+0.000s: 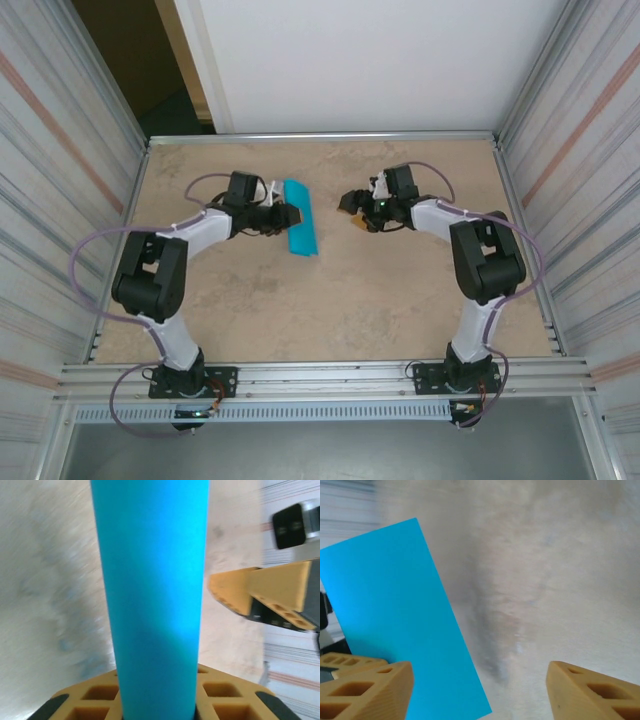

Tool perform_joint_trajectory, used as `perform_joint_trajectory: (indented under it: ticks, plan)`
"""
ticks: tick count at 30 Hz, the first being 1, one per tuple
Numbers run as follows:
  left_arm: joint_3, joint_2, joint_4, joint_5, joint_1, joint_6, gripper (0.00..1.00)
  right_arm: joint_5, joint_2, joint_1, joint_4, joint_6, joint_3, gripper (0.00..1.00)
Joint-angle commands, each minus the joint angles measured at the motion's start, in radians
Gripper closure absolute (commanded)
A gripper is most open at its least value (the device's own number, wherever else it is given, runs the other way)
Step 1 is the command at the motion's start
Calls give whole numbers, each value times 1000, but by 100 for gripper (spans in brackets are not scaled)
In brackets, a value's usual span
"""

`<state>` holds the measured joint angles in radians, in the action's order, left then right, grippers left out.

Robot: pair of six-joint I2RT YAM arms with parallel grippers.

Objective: Fold a paper plane with a square sheet of paper (pick it up from the middle)
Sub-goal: First fold in half a square sheet of paper at the center of the table.

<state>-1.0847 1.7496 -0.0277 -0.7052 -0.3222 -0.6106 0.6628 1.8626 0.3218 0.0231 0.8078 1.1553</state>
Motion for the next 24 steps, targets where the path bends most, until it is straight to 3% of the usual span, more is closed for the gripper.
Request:
perform_joint_trajectory:
  ticks: [1, 5, 15, 24]
  plan:
    - [-12, -56, 102, -153, 6, -49, 72, 126, -81, -11, 73, -43, -10, 21]
    - [-30, -70, 175, -233, 6, -135, 72, 196, -98, -17, 87, -43, 28, 13]
    - [-49, -62, 378, -356, 3, -343, 72, 321, -38, 20, 88, -8, 141, 12]
    - [-68, -39, 267, -333, 2, -283, 73, 379, -25, 35, 87, 3, 177, 16]
